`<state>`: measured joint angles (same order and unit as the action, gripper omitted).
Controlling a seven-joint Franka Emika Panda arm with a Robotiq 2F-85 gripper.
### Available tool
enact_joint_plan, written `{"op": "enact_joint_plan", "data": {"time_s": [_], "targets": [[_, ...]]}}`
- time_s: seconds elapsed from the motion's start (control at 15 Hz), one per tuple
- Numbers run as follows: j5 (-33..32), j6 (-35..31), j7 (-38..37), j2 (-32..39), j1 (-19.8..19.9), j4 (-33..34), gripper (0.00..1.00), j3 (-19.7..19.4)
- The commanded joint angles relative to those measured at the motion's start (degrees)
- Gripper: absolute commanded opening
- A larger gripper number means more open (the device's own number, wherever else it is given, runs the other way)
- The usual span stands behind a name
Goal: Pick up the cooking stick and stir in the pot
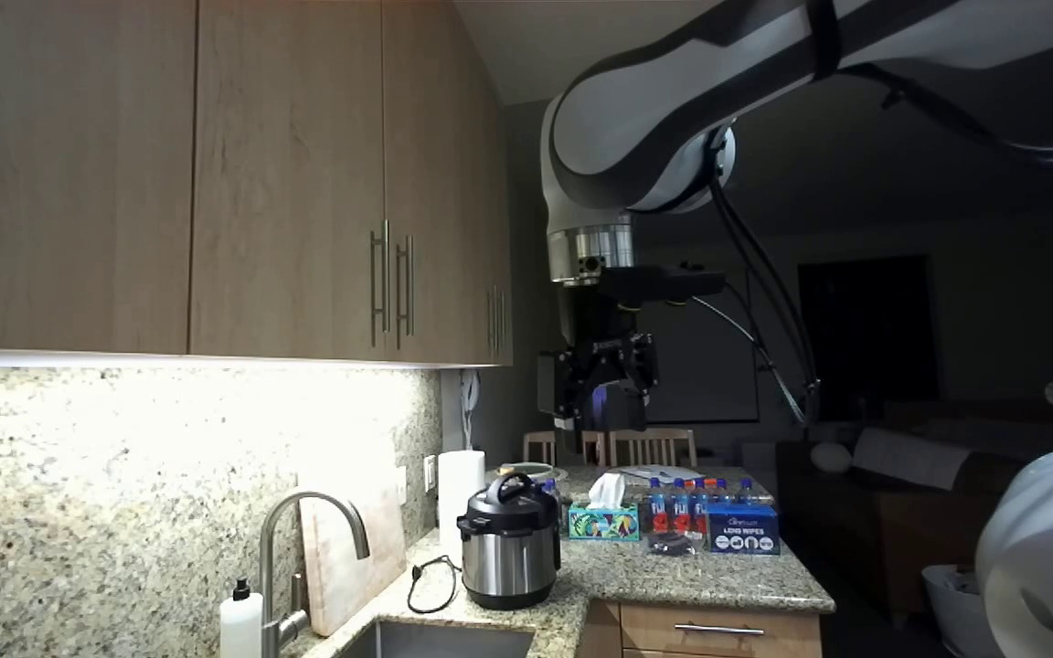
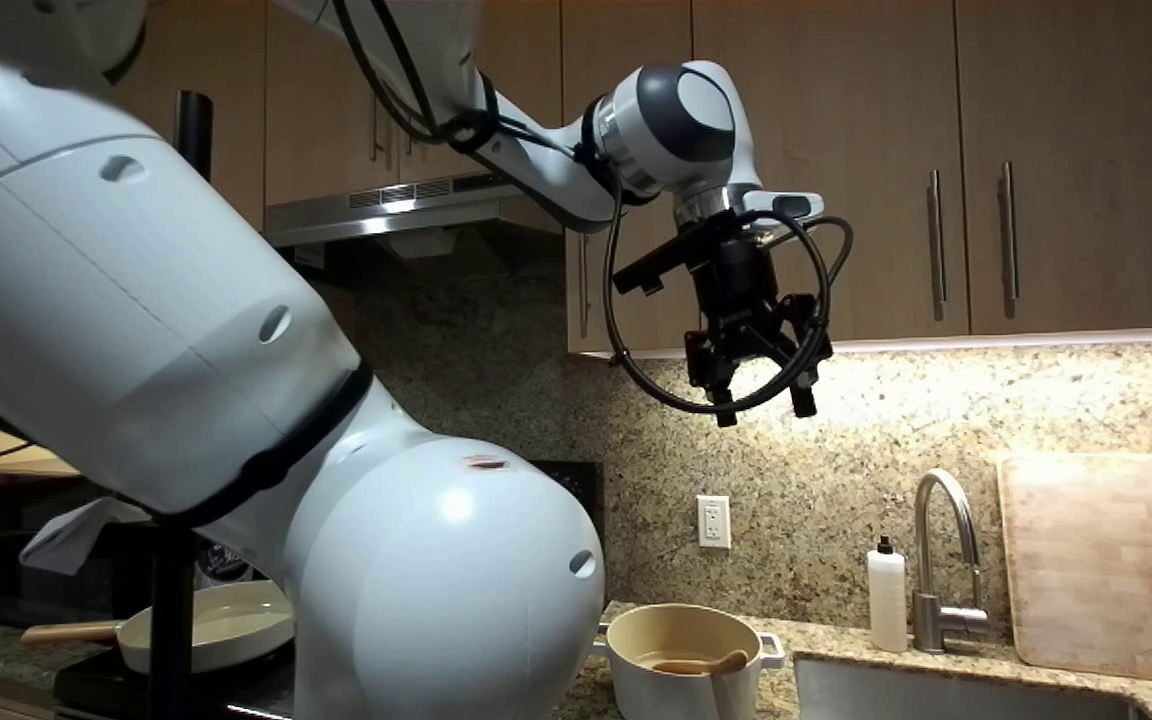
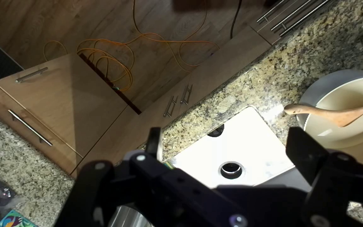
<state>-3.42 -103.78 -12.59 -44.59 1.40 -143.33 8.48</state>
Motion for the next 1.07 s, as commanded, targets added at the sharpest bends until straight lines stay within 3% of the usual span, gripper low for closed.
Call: {"op": "enact_joint_plan", "data": {"time_s": [0.0, 0.4, 1.0], "targets": [[-0.3, 0.2, -0.3, 0.1, -0.5, 0.2, 1.00, -0.4], [-0.3, 0.2, -0.3, 0.1, -0.5, 0.2, 1.00, -0.4], [-0.9, -7.9, -0.2, 8.4, -5.5, 4.3, 1.00, 5.6]]}}
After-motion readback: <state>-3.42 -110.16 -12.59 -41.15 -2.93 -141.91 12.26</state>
